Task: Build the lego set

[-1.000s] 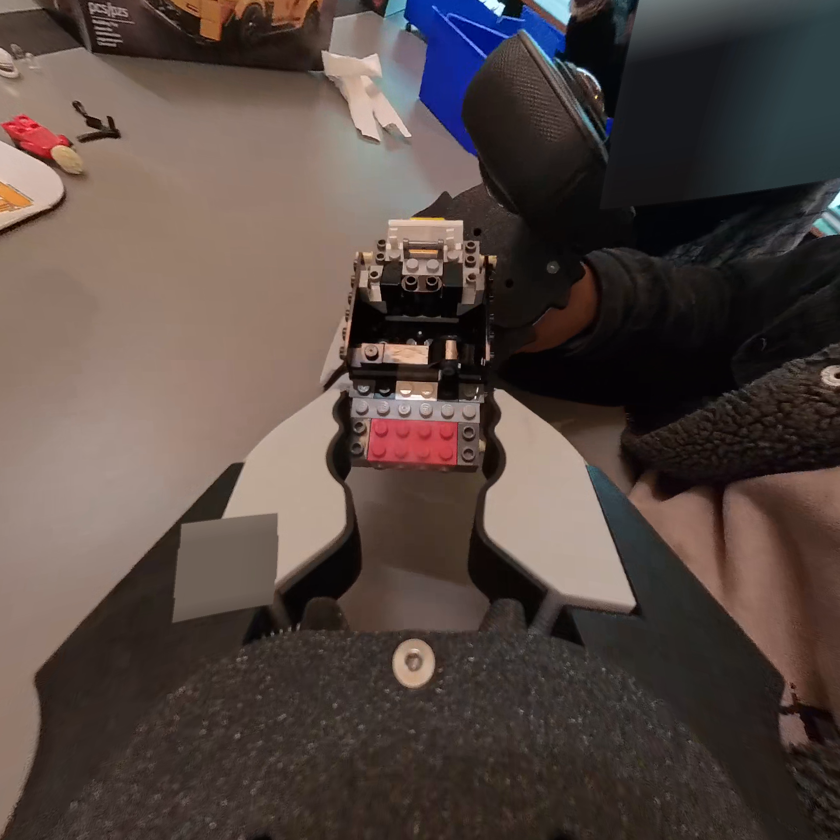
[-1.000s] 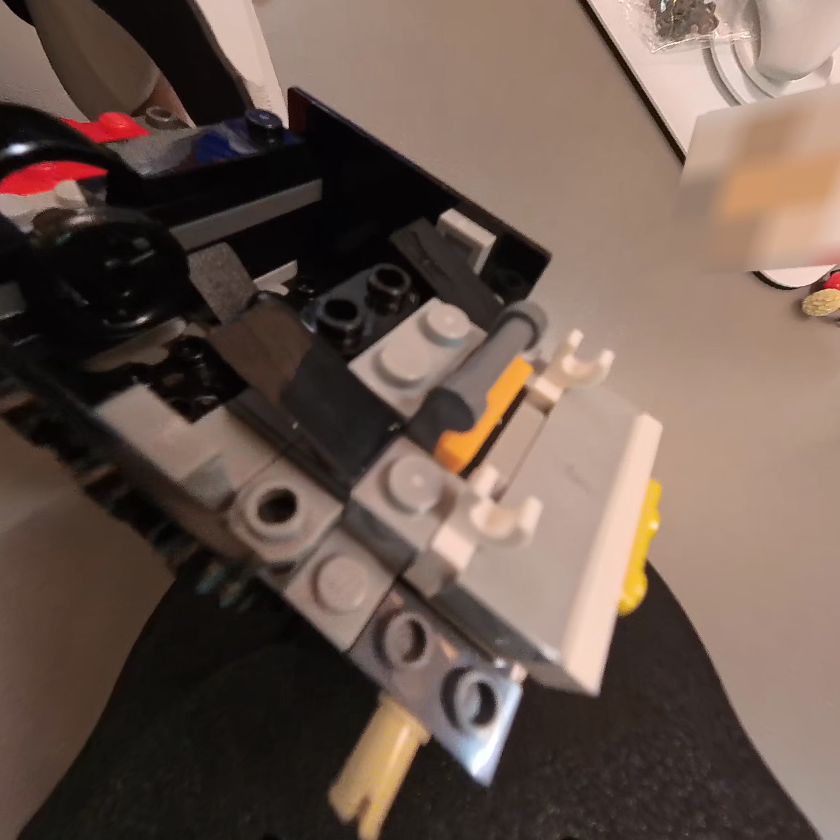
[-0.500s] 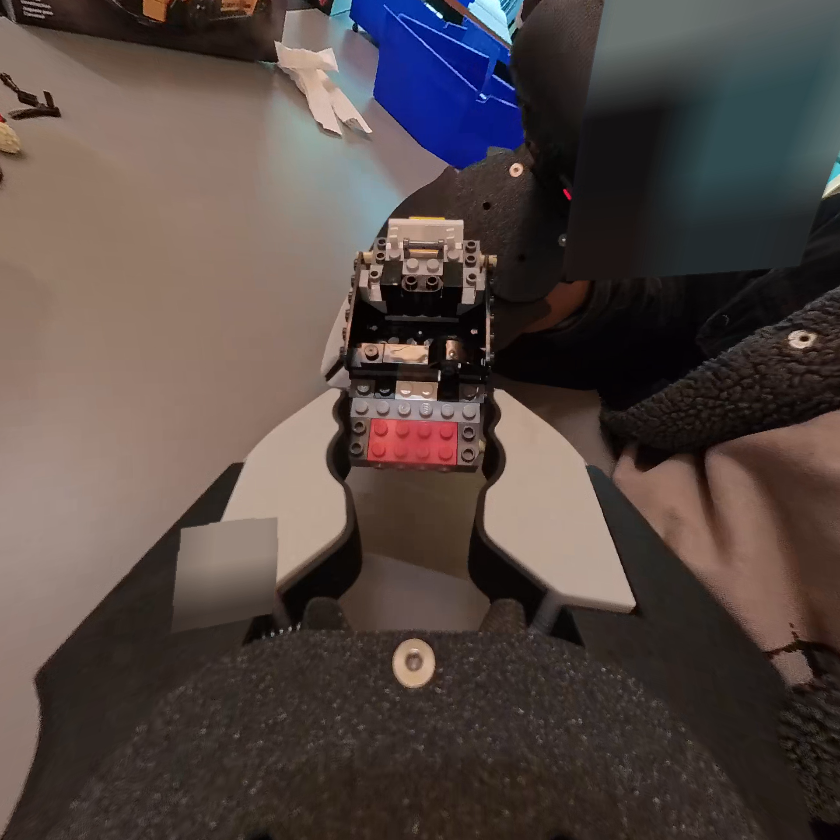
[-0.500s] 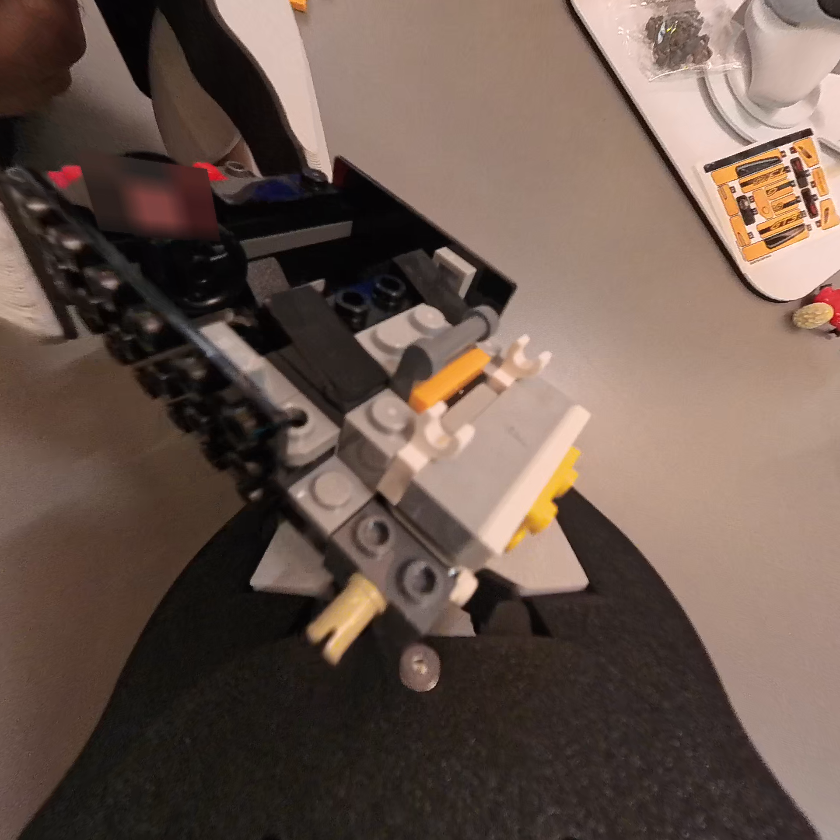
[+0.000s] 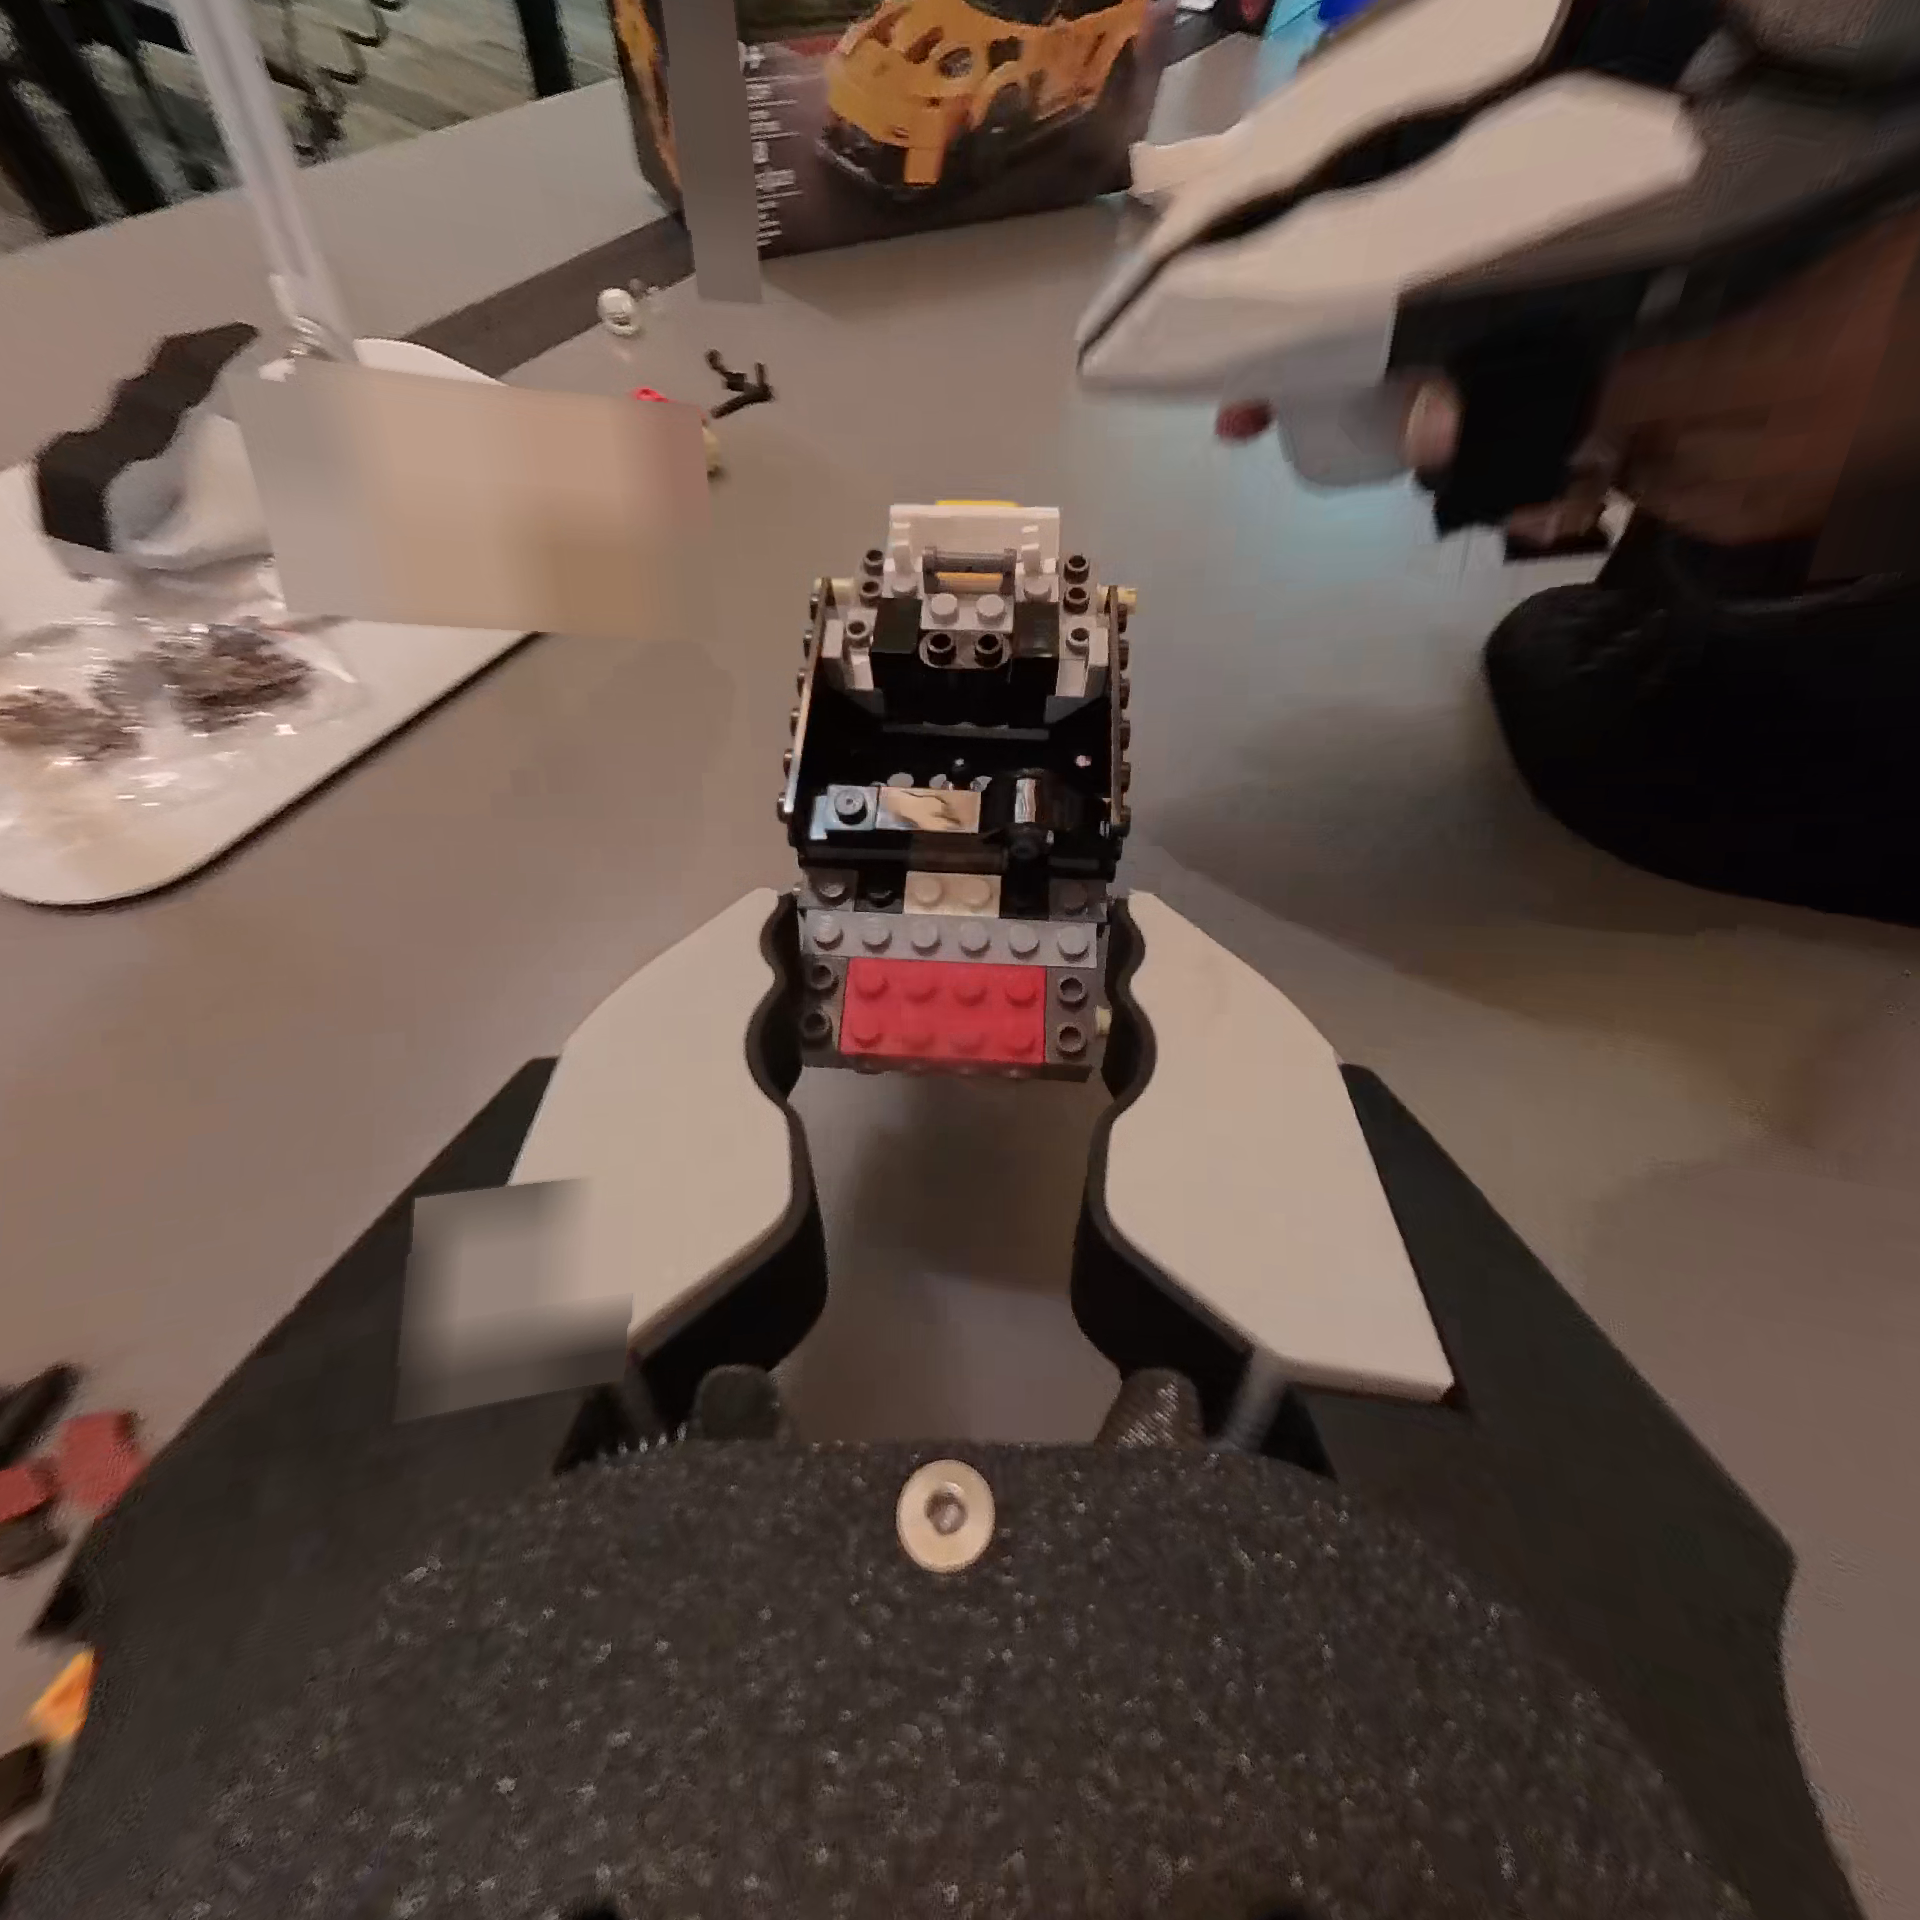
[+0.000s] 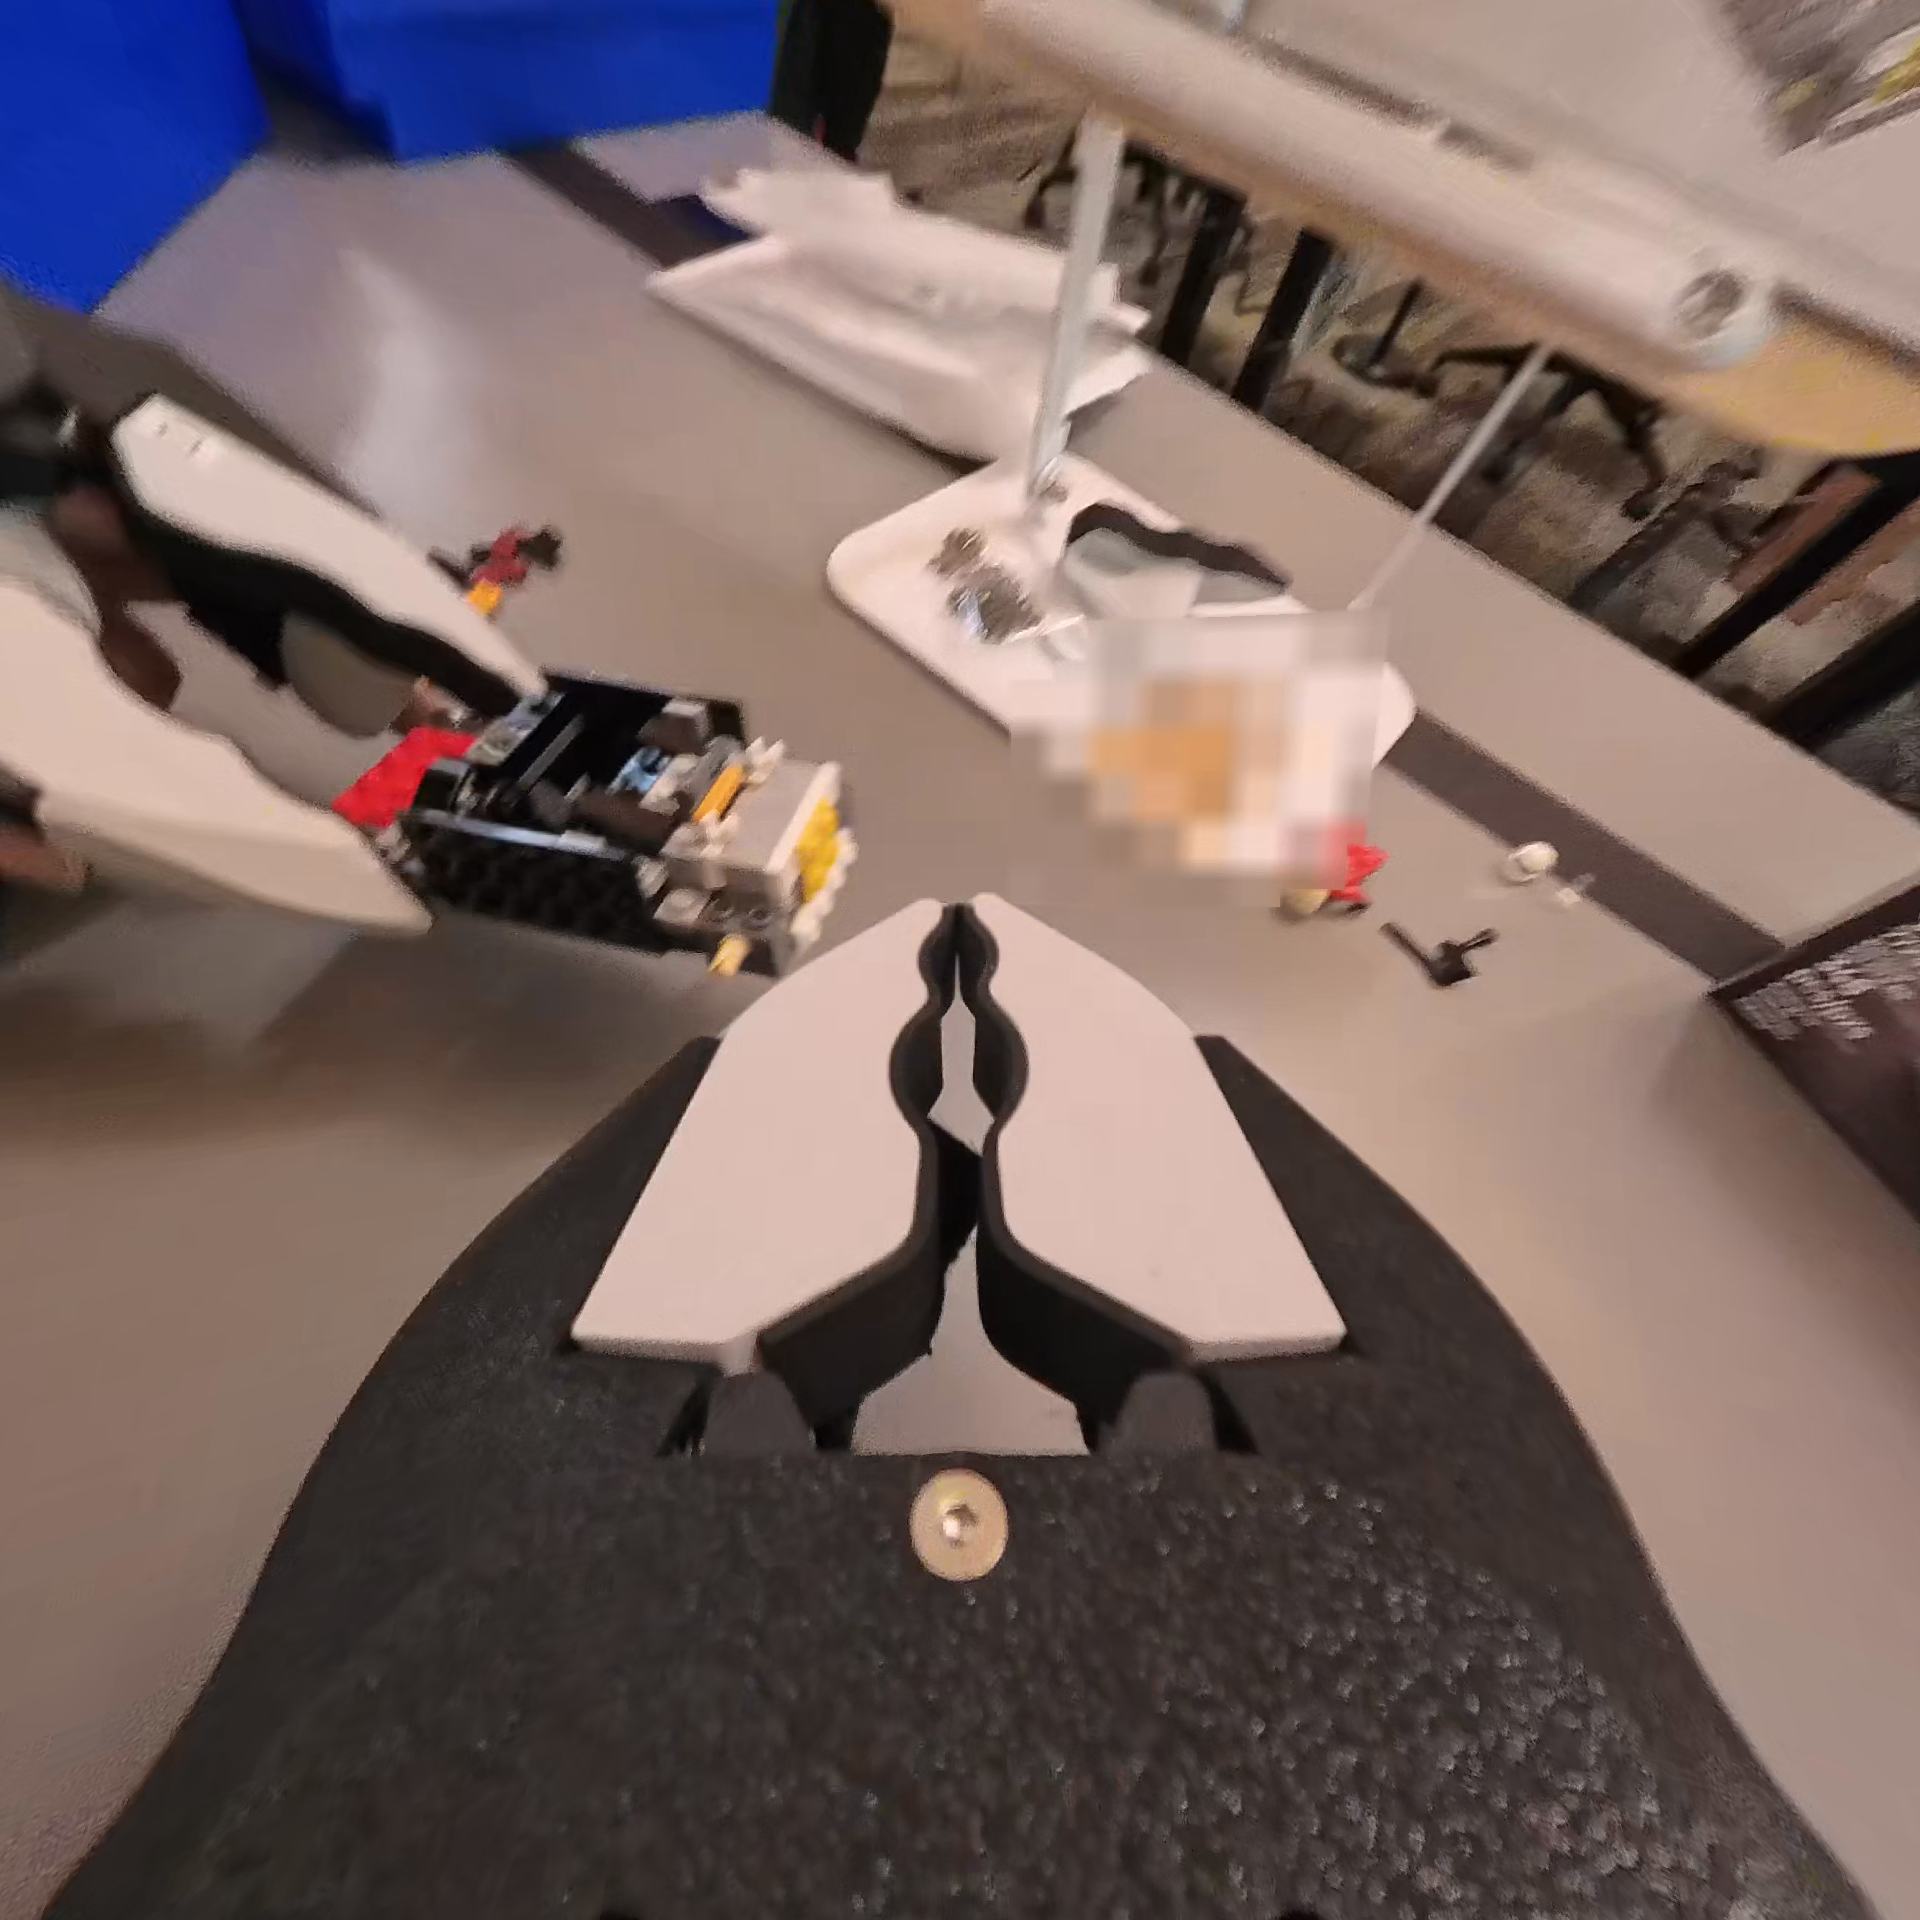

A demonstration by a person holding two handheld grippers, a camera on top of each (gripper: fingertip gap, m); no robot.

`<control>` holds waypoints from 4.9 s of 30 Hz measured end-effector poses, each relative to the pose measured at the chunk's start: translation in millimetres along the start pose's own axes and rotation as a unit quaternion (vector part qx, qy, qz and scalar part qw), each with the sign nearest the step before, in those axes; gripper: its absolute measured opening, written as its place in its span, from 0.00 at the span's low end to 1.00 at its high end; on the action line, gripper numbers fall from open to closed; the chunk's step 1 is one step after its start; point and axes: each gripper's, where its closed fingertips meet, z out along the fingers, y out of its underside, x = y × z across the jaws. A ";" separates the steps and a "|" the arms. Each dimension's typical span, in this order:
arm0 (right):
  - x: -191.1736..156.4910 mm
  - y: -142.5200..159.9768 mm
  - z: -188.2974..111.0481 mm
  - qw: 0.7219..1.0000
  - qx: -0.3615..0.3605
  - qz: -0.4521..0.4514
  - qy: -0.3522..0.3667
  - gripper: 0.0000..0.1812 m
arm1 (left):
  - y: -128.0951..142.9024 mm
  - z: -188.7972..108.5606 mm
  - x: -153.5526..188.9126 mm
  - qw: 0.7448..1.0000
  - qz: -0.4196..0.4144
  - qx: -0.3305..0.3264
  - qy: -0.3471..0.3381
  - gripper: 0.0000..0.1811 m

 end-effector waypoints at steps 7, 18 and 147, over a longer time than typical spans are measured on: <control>60.6 -88.4 -1.0 0.985 0.132 0.005 0.112 0.00 | 11.2 2.1 -4.2 0.999 0.038 -0.030 -0.023 0.31; 139.6 -180.0 37.4 0.962 0.194 0.009 0.191 0.00 | 37.6 18.1 12.0 0.985 0.138 -0.099 -0.004 0.31; 194.6 -179.2 79.4 0.960 0.195 -0.132 0.150 0.01 | -81.9 0.8 -83.3 0.985 0.075 0.098 -0.118 0.25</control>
